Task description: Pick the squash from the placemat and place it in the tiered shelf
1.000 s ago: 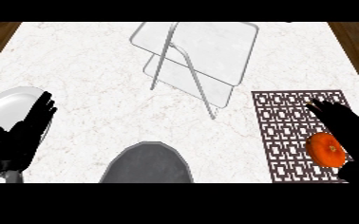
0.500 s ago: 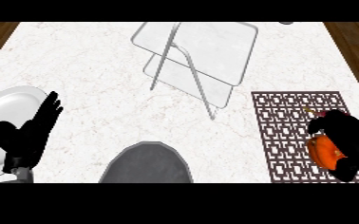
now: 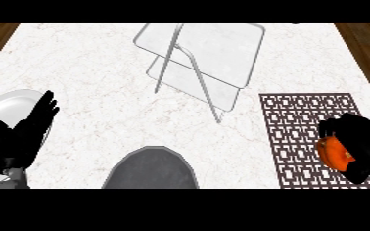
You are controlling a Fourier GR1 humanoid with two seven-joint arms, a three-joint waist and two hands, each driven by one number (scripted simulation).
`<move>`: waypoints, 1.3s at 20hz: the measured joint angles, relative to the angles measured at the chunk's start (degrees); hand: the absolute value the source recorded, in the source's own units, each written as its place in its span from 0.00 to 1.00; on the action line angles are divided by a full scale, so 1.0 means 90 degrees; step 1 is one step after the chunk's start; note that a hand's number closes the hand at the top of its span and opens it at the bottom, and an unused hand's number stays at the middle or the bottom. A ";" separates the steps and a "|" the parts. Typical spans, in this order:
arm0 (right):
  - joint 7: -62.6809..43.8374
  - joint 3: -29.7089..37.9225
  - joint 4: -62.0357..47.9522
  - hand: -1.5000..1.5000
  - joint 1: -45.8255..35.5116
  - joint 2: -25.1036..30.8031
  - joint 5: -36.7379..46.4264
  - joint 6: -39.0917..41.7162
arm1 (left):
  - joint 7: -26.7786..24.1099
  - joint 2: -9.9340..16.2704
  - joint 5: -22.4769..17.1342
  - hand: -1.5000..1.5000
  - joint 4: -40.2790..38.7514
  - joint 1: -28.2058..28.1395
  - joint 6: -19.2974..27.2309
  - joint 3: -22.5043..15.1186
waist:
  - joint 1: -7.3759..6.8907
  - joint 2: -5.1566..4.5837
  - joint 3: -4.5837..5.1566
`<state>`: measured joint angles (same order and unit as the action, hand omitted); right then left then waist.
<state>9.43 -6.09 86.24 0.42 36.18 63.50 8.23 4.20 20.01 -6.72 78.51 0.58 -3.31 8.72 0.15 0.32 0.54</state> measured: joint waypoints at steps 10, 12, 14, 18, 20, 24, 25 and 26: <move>-0.1705 -0.0411 0.1840 1.00 0.0055 -0.1565 0.0086 0.0512 | 0.0058 -0.0095 0.0066 0.50 0.0088 -0.0018 -0.0028 0.0025 | -0.0064 -0.0008 -0.0032; -0.2441 -0.0779 0.1971 1.00 -0.0094 -0.2295 0.0271 0.0571 | 0.0075 -0.0101 0.0080 0.50 0.0089 0.0002 -0.0061 -0.0025 | -0.0152 -0.0012 -0.0023; -0.3228 -0.1132 0.2099 1.00 -0.0342 -0.2945 0.0489 0.0625 | 0.0081 -0.0103 0.0088 0.50 0.0091 0.0039 -0.0070 -0.0045 | -0.0220 -0.0008 -0.0017; -0.4945 -0.1971 0.2402 1.00 -0.0879 -0.3609 0.0652 0.0601 | 0.0081 -0.0154 0.0159 0.50 0.0096 0.0068 -0.0052 -0.0134 | -0.0280 0.0007 -0.0021; -0.5809 -0.2368 0.2617 1.00 -0.1184 -0.3766 0.0510 0.0509 | 0.0099 -0.0157 0.0175 0.50 0.0077 0.0095 -0.0054 -0.0151 | -0.0295 0.0012 -0.0026; -0.7373 -0.3078 0.3065 1.00 -0.1879 -0.3916 0.0185 0.0130 | 0.0102 -0.0163 0.0199 0.50 0.0075 0.0117 -0.0055 -0.0170 | -0.0318 0.0024 -0.0032; -0.7626 -0.3252 0.3182 1.00 -0.2058 -0.3927 0.0155 0.0039 | 0.0077 -0.0167 0.0211 0.50 0.0052 0.0114 -0.0054 -0.0173 | -0.0307 0.0030 -0.0031; -0.7841 -0.3384 0.3274 1.00 -0.2240 -0.3934 0.0119 -0.0069 | 0.0086 -0.0167 0.0191 0.50 0.0033 0.0119 -0.0072 -0.0164 | -0.0304 0.0032 -0.0030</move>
<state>-61.14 -36.55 115.70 -19.74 0.78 64.56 7.61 4.98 18.51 -5.00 78.81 1.65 -3.95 7.25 -2.58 0.61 0.27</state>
